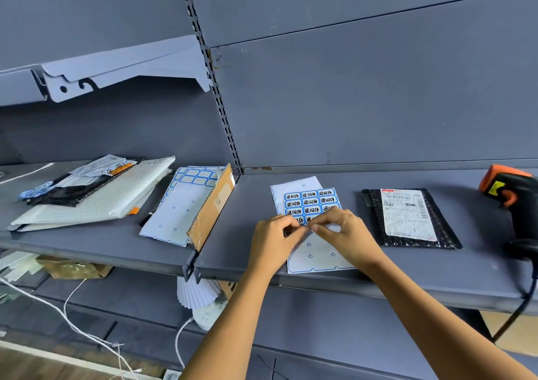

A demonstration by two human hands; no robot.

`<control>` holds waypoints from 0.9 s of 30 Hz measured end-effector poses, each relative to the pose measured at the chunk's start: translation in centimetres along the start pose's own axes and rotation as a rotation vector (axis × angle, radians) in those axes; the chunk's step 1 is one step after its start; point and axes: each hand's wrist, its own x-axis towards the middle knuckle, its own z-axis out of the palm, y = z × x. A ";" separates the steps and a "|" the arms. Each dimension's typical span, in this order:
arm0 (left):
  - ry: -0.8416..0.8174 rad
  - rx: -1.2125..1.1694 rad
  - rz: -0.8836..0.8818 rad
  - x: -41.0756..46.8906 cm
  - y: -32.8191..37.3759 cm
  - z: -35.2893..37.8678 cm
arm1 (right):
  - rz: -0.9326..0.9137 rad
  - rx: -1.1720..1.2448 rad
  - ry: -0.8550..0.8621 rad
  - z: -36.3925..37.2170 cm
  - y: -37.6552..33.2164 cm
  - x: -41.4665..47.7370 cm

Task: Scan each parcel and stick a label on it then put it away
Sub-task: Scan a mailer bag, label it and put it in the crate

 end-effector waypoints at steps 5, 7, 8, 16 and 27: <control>-0.011 -0.028 0.001 0.0 0.0 -0.1 | -0.001 -0.001 -0.029 -0.3 -0.3 -0.2; -0.020 -0.035 0.002 0.0 0.0 -0.2 | -0.004 0.006 -0.034 -0.3 -0.3 -0.2; -0.023 -0.032 0.005 0.0 0.0 -0.2 | -0.008 0.014 -0.034 -0.3 -0.2 -0.2; -0.042 -0.051 -0.037 0.0 0.1 -0.3 | 0.034 -0.029 0.006 0.1 0.0 0.1; -0.090 0.235 -0.108 1.0 0.3 0.1 | -0.071 -0.430 -0.029 1.5 1.6 0.7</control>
